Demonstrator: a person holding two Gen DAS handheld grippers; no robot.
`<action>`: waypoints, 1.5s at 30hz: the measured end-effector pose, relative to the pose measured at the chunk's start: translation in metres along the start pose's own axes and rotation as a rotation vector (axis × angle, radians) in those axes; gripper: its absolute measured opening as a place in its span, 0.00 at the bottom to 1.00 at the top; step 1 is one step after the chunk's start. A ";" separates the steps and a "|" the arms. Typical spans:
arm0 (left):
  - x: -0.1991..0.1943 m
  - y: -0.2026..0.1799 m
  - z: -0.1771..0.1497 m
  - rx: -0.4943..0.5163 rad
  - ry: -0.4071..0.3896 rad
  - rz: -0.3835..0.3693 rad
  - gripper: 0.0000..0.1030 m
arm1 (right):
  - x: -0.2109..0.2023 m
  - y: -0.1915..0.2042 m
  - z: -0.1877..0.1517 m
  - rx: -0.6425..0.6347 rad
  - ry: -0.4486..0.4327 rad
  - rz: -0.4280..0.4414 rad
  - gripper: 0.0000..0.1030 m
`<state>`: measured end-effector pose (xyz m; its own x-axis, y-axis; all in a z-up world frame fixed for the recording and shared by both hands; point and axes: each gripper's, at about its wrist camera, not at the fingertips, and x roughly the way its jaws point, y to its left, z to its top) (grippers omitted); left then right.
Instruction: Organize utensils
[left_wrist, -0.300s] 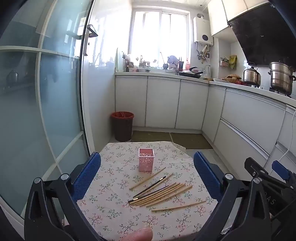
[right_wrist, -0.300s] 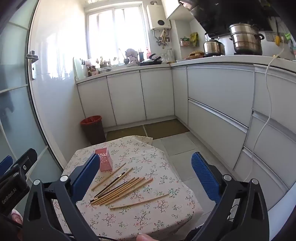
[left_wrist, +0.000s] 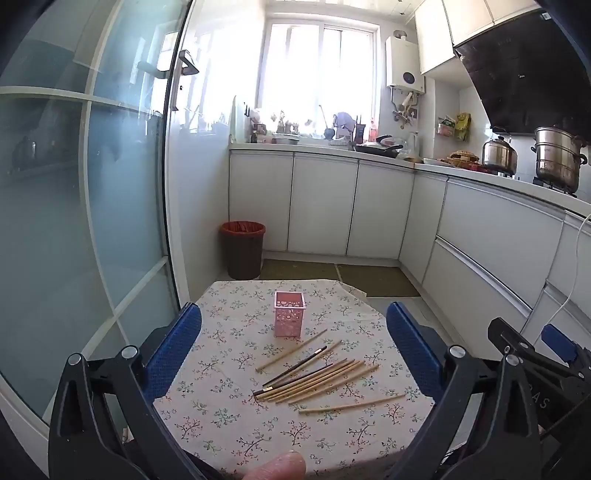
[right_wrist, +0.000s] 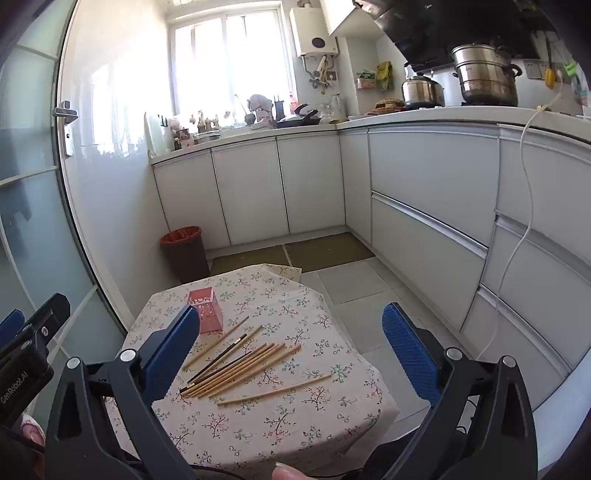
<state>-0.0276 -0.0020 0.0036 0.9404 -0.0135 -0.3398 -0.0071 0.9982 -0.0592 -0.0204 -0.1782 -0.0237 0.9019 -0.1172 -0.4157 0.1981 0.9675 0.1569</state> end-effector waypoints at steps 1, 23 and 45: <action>-0.001 -0.001 -0.001 0.000 0.002 -0.002 0.93 | -0.001 -0.003 -0.001 0.004 0.000 -0.001 0.94; 0.013 -0.010 -0.004 0.021 0.051 -0.006 0.93 | 0.015 -0.017 -0.006 0.062 0.079 -0.009 0.94; 0.019 -0.011 -0.008 0.020 0.067 0.000 0.93 | 0.021 -0.020 -0.008 0.068 0.104 0.000 0.94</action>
<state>-0.0122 -0.0140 -0.0097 0.9154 -0.0168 -0.4023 0.0004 0.9992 -0.0407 -0.0087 -0.1982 -0.0426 0.8580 -0.0903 -0.5056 0.2272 0.9496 0.2160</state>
